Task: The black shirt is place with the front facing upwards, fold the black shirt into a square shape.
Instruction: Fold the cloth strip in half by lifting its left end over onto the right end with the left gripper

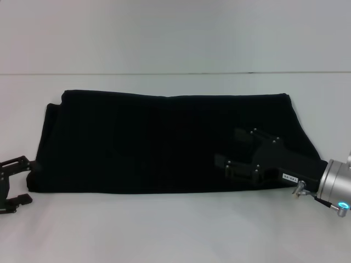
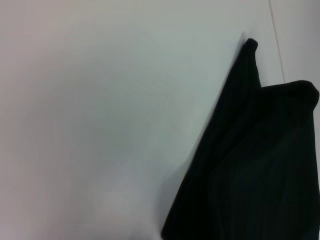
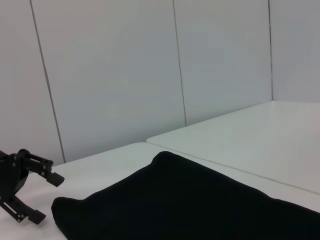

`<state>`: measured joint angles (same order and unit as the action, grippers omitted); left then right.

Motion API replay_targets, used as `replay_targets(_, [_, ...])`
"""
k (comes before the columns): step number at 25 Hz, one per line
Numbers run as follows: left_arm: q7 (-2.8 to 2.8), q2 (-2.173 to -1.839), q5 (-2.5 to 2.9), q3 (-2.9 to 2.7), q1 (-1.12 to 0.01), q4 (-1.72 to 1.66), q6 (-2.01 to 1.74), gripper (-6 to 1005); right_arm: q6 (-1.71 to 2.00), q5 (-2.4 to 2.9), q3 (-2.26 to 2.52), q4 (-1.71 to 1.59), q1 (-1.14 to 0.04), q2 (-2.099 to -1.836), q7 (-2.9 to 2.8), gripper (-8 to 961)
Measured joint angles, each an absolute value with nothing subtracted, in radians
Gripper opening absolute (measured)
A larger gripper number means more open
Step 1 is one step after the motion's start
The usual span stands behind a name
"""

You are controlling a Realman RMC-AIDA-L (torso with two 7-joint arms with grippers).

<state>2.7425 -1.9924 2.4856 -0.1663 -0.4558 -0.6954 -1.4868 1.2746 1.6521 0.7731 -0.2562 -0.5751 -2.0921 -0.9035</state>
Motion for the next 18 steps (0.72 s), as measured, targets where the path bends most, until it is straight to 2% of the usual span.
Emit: replay_targets(18, [2.797, -1.979, 2.557, -0.182, -0.497, -0.698, -1.472, 887, 1.282, 1.652, 0.782, -0.259, -0.580, -2.094, -0.907, 924])
